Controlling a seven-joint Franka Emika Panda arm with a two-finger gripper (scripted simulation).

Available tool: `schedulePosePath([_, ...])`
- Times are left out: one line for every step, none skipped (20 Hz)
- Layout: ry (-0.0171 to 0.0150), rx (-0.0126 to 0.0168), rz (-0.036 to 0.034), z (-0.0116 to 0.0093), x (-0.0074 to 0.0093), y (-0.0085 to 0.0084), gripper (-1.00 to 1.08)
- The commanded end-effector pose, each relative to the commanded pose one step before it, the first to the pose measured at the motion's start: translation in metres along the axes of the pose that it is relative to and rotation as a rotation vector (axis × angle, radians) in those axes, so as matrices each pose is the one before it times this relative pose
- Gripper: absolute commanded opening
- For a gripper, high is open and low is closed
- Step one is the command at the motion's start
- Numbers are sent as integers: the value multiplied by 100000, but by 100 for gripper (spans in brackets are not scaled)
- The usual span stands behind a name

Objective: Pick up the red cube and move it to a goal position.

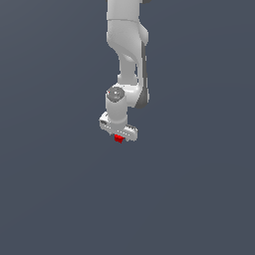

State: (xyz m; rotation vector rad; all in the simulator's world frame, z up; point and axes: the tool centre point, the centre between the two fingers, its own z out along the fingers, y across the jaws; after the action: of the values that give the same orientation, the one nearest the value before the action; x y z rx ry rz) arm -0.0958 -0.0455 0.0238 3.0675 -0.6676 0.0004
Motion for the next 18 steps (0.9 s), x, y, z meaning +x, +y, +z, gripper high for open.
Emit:
schedulePosePath([-38, 123, 820, 334, -172, 45, 100])
schedulePosePath([-15, 23, 40, 25, -7, -4, 100])
schedulePosePath([0, 0, 0, 0, 0, 0, -100])
schedulePosePath([0, 0, 0, 0, 0, 0, -100])
schedulePosePath([0, 0, 0, 0, 0, 0, -100])
schedulePosePath([0, 0, 0, 0, 0, 0, -100])
schedulePosePath([0, 0, 0, 0, 0, 0, -100])
schedulePosePath([0, 0, 0, 0, 0, 0, -100])
schedulePosePath([0, 0, 0, 0, 0, 0, -100])
schedulePosePath([0, 0, 0, 0, 0, 0, -100])
schedulePosePath([0, 0, 0, 0, 0, 0, -100])
schedulePosePath([0, 0, 0, 0, 0, 0, -100])
schedulePosePath([57, 40, -69, -44, 7, -37, -100])
schedulePosePath([0, 0, 0, -16, 14, -22, -100])
schedulePosePath([0, 0, 0, -48, 41, -66, -100])
schedulePosePath([0, 0, 0, -80, 69, -110, -100])
schedulePosePath([0, 0, 0, -112, 97, -153, -100])
schedulePosePath([0, 0, 0, -143, 124, -197, -100])
